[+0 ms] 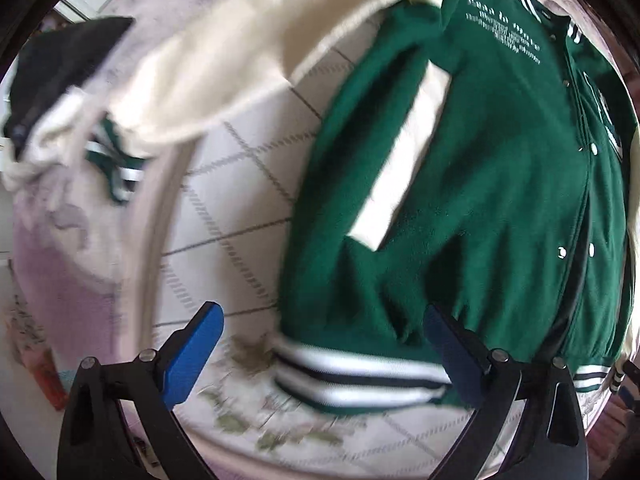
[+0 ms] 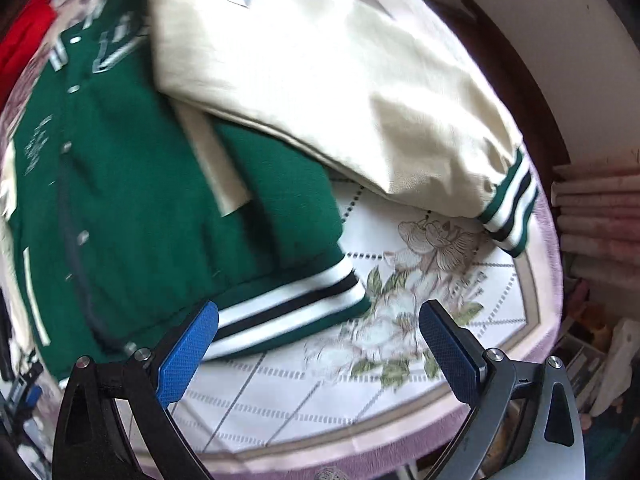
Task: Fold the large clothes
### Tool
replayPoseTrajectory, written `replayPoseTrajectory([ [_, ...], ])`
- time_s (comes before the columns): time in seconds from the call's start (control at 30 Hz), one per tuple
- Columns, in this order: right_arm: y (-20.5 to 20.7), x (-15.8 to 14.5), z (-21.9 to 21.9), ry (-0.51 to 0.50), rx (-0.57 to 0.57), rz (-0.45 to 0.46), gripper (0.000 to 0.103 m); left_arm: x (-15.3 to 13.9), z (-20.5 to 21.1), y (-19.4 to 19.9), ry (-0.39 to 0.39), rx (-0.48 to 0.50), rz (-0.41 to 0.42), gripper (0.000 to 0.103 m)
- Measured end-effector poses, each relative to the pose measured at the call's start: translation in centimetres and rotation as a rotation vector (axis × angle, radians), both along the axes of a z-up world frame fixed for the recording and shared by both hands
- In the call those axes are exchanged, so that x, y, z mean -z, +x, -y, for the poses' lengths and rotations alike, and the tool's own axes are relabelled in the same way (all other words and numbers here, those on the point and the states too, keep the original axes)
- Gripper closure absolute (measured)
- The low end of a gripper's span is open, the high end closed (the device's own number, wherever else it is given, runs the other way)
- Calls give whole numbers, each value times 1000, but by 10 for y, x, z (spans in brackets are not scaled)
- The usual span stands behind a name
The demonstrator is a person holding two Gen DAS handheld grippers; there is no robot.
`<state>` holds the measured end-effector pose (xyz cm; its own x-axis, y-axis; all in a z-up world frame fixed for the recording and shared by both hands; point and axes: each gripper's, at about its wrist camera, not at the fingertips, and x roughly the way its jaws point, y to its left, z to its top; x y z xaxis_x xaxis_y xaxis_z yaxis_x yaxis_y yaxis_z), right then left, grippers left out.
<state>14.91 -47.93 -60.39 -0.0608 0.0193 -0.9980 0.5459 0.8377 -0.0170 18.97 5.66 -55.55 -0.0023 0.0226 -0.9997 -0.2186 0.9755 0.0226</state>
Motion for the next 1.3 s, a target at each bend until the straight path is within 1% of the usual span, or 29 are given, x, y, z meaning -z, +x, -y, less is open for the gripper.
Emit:
replayPoseTrajectory([
  [0.13, 7, 42, -2, 49, -35, 14, 2, 21, 11, 1, -66, 44, 31, 1],
  [0.17, 10, 51, -5, 64, -39, 12, 2, 24, 14, 1, -54, 61, 41, 3],
  [0.2, 11, 58, -7, 76, -43, 12, 6, 25, 17, 0, -43, 76, 64, 7],
  [0.23, 12, 64, -10, 90, -50, 15, 15, 24, 18, -1, -35, 82, 84, 23],
  [0.27, 13, 69, -13, 93, -54, 15, 17, 24, 19, -3, -28, 84, 98, 37],
  [0.3, 13, 72, -15, 82, -65, 26, 22, 22, 19, -7, -18, 79, 113, 42],
  [0.33, 12, 75, -17, 72, -72, 37, 34, 18, 19, -10, -16, 75, 131, 55],
  [0.37, 9, 77, -18, 56, -63, 41, 42, 15, 19, -14, -10, 71, 147, 66],
  [0.4, 6, 78, -18, 54, -52, 47, 58, 10, 19, -19, -15, 71, 162, 68],
  [0.43, 3, 80, -18, 48, -44, 49, 70, 5, 20, -24, -14, 74, 172, 72],
  [0.47, 0, 82, -20, 40, -37, 54, 74, 1, 22, -30, -15, 79, 176, 75],
  [0.5, -3, 83, -22, 32, -42, 55, 81, -2, 24, -37, -7, 90, 176, 75],
  [0.53, -7, 85, -24, 23, -51, 51, 83, -3, 28, -46, 1, 101, 171, 76],
  [0.63, -27, 98, -29, 12, -77, 17, 85, -5, 41, -72, 27, 144, 139, 76],
  [0.73, -60, 115, -31, 9, -97, -34, 86, -10, 50, -110, 27, 174, 91, 76],
  [0.8, -83, 126, -30, 19, -88, -73, 86, -12, 53, -137, 31, 190, 48, 76],
  [0.83, -98, 136, -30, 32, -90, -110, 85, -13, 55, -147, 38, 197, 29, 76],
  [0.87, -106, 143, -31, 43, -99, -138, 85, -16, 57, -158, 50, 204, 10, 73],
  [0.9, -115, 151, -31, 53, -104, -166, 81, -21, 58, -166, 66, 205, -8, 72],
  [0.97, -125, 160, -27, 102, -64, -161, 76, -37, 61, -176, 65, 197, -19, 72],
  [1.0, -129, 162, -21, 137, -27, -139, 70, -49, 63, -177, 62, 186, -10, 72],
  [1.07, -140, 162, -3, 207, 93, -60, 60, -75, 66, -174, 56, 168, 8, 71],
  [1.1, -148, 162, 8, 231, 166, -7, 46, -90, 66, -171, 47, 158, 29, 69],
  [1.13, -154, 161, 16, 239, 222, 30, 33, -104, 68, -167, 44, 151, 46, 55],
  [1.17, -165, 162, 31, 242, 313, 85, 32, -109, 76, -161, 43, 144, 65, 39],
  [1.2, -176, 165, 45, 242, 398, 133, 32, -117, 87, -149, 33, 142, 88, 18],
  [1.23, -188, 172, 60, 239, 489, 173, 32, -118, 99, -119, 23, 145, 109, 13],
  [1.27, -200, 180, 73, 231, 573, 197, 32, -125, 113, -112, 23, 159, 135, 13],
  [1.3, -210, 189, 84, 232, 655, 224, 32, -119, 119, -100, 24, 175, 145, 13],
])
